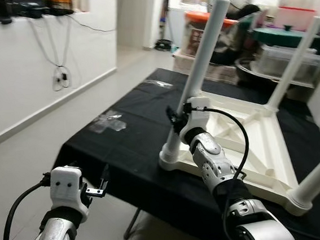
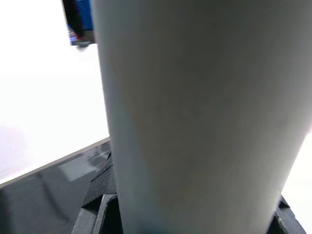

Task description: Building children table

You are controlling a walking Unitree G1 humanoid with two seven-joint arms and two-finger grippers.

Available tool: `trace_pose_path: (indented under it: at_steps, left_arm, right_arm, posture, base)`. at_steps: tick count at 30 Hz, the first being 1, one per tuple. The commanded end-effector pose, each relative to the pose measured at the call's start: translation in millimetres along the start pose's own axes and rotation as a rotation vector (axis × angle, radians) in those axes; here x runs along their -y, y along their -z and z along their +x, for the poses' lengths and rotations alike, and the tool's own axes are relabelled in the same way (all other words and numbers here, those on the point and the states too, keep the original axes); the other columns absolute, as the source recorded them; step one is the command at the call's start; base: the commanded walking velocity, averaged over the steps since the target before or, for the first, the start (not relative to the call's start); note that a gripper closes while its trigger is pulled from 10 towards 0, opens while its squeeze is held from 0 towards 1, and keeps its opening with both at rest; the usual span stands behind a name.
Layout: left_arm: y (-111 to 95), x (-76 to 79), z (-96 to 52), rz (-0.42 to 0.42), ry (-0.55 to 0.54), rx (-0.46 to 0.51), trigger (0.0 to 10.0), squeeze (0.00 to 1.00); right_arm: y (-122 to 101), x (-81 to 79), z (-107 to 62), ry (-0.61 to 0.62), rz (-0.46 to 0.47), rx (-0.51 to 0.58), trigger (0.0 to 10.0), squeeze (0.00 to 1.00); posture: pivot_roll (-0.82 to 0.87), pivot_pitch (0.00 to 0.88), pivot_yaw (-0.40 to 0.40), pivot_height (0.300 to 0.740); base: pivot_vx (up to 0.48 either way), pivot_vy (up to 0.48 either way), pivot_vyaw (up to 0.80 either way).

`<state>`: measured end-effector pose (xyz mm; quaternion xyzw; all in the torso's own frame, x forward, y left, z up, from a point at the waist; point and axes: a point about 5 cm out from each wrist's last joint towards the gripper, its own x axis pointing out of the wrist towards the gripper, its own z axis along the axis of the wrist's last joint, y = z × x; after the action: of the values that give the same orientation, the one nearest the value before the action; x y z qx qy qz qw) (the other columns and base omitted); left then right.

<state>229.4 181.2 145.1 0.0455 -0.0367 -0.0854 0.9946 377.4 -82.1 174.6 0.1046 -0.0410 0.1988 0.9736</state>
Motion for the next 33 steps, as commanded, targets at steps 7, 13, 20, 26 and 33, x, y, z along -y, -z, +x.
trace_pose_path:
  at_steps: [7,13,20,26,33]
  left_arm:
    - [2.7,3.0,0.0,-0.012,0.017,-0.008,10.0,0.0]
    - [3.8,4.4,-2.4,-0.018,0.014,-0.013,10.0,0.0]
    - [4.6,5.6,-3.9,-0.024,0.012,-0.017,10.0,0.0]
    - [6.9,7.3,-5.9,-0.03,0.008,-0.026,10.0,0.0]
    - [8.0,6.6,-5.4,-0.029,0.003,-0.029,10.0,0.0]
  right_arm:
    - [-0.6,-31.0,0.2,-0.436,-0.044,-0.043,0.0,0.0]
    - [4.0,-47.1,-7.6,-0.681,-0.11,-0.091,0.0,0.0]
    - [7.9,-56.6,-10.7,-0.799,-0.133,-0.125,0.0,0.0]
    - [7.3,-57.1,4.1,-0.579,-0.131,-0.169,0.0,0.0]
    - [8.4,-40.9,8.6,-0.304,-0.148,-0.169,0.0,0.0]
  posture:
    - [0.13,0.0,-0.18,0.74]
    - [0.14,0.0,-0.189,0.74]
    - [0.14,0.0,-0.197,0.74]
    - [0.13,0.0,-0.198,0.74]
    - [0.13,0.0,-0.195,0.74]
  base:
    - [0.0,0.0,0.0]
    - [0.0,0.0,0.0]
    - [0.0,0.0,0.0]
    - [0.0,0.0,0.0]
    - [0.0,0.0,0.0]
